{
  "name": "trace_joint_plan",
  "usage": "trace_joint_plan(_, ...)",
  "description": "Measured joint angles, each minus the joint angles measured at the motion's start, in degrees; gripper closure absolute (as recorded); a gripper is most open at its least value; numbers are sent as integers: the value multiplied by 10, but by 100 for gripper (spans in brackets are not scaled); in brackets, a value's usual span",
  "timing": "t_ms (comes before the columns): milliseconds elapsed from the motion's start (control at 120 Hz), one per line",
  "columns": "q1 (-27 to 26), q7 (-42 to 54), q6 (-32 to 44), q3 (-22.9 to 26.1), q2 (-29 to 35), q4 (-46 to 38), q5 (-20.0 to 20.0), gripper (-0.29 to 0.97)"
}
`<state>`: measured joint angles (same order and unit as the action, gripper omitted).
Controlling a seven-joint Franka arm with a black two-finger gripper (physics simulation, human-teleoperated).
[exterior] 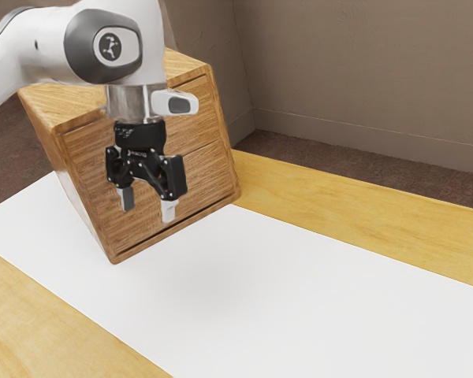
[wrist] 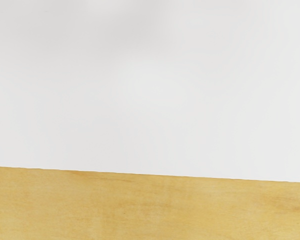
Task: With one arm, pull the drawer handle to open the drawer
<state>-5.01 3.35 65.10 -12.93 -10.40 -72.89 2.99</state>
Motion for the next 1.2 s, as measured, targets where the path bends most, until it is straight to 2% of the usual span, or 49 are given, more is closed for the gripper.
trace_joint_plan(267, 0, 13, 95, 1, -1, 0, 1, 0)
trace_joint_plan(317, -1, 15, 99, 1, 3, 13, 0, 0)
trace_joint_plan(425, -6, 18, 89, 4, 10, 98, -1, 0)
trace_joint_plan(583, 3, 23, 89, 2, 10, 116, -5, 0)
trace_joint_plan(733, -7, 43, 108, 8, 9, 115, -23, 0)
trace_joint_plan(825, -45, 62, 117, 15, -4, 108, -62, 0)
trace_joint_plan(950, -51, 84, 123, 11, -3, 103, -84, 0)
trace_joint_plan(1133, -53, 110, 134, 8, 7, 64, -102, 0)
trace_joint_plan(1200, -58, 120, 152, 2, 36, 10, -108, 0)
